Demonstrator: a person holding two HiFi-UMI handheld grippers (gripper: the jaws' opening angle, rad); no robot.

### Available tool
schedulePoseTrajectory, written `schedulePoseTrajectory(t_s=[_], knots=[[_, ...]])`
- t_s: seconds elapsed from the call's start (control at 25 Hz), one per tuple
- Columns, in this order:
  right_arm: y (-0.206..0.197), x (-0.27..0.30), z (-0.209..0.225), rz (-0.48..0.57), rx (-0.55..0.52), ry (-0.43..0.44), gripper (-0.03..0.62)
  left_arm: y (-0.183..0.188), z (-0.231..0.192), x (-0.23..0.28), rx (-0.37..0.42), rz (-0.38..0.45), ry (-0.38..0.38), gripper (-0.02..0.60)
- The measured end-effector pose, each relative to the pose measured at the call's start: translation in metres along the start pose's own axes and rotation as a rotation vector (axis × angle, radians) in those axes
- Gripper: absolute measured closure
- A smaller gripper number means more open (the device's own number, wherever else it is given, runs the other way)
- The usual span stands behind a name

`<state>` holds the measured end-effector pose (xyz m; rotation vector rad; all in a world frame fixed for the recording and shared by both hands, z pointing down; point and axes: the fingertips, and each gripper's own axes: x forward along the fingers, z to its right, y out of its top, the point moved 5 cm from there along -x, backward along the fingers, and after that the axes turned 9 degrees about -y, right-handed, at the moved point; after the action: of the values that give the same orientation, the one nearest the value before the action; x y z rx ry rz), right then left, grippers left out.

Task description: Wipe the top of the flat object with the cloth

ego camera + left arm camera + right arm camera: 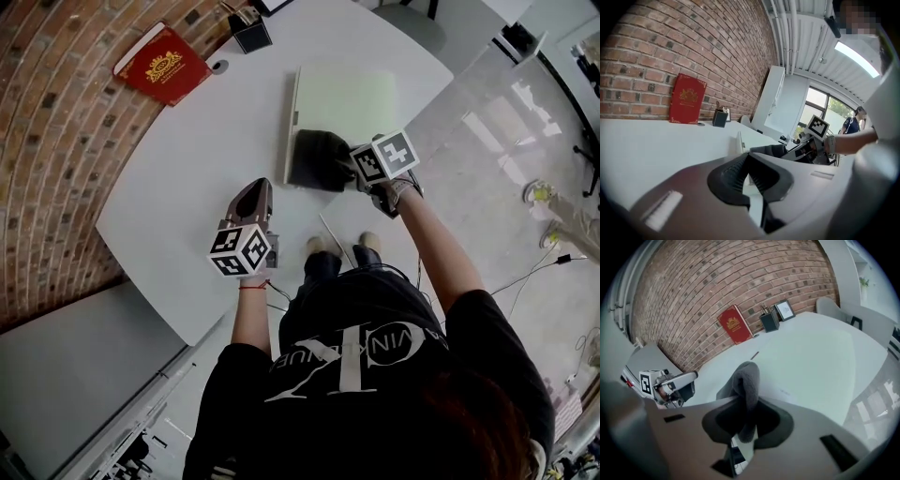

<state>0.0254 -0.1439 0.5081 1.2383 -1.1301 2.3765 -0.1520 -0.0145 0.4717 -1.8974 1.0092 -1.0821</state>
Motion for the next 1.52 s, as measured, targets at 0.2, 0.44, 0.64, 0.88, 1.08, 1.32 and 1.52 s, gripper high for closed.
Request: schedulePoseTrajectory(t_s=[0.2, 0.44, 0.64, 0.88, 1.08, 1.32, 1.52], knots=[[-0.014, -0.019, 0.025, 0.006, 0.029, -0.031, 0.543, 0.006, 0.012, 0.016, 0.016, -0.002, -0.023, 0.57], [-0.032, -0.041, 0.047, 0.02, 0.081, -0.062, 0.543, 0.008, 0.024, 0.035, 0.035, -0.014, -0.06, 0.57], [-0.045, -0.056, 0.061, 0.042, 0.112, -0.097, 0.543, 0.01, 0.032, 0.047, 0.045, -0.028, -0.088, 0.569], [-0.062, -0.067, 0.071, 0.056, 0.149, -0.124, 0.543, 0.011, 0.035, 0.057, 0.055, -0.034, -0.109, 0.57], [-0.075, -0.077, 0.08, 0.07, 0.181, -0.152, 0.543, 0.013, 0.039, 0.062, 0.066, -0.037, -0.124, 0.57], [-0.087, -0.089, 0.089, 0.072, 0.204, -0.208, 0.543, 0.013, 0.04, 0.065, 0.072, -0.045, -0.134, 0.569], [-0.097, -0.101, 0.102, 0.08, 0.202, -0.284, 0.543, 0.014, 0.039, 0.066, 0.076, -0.047, -0.136, 0.57]])
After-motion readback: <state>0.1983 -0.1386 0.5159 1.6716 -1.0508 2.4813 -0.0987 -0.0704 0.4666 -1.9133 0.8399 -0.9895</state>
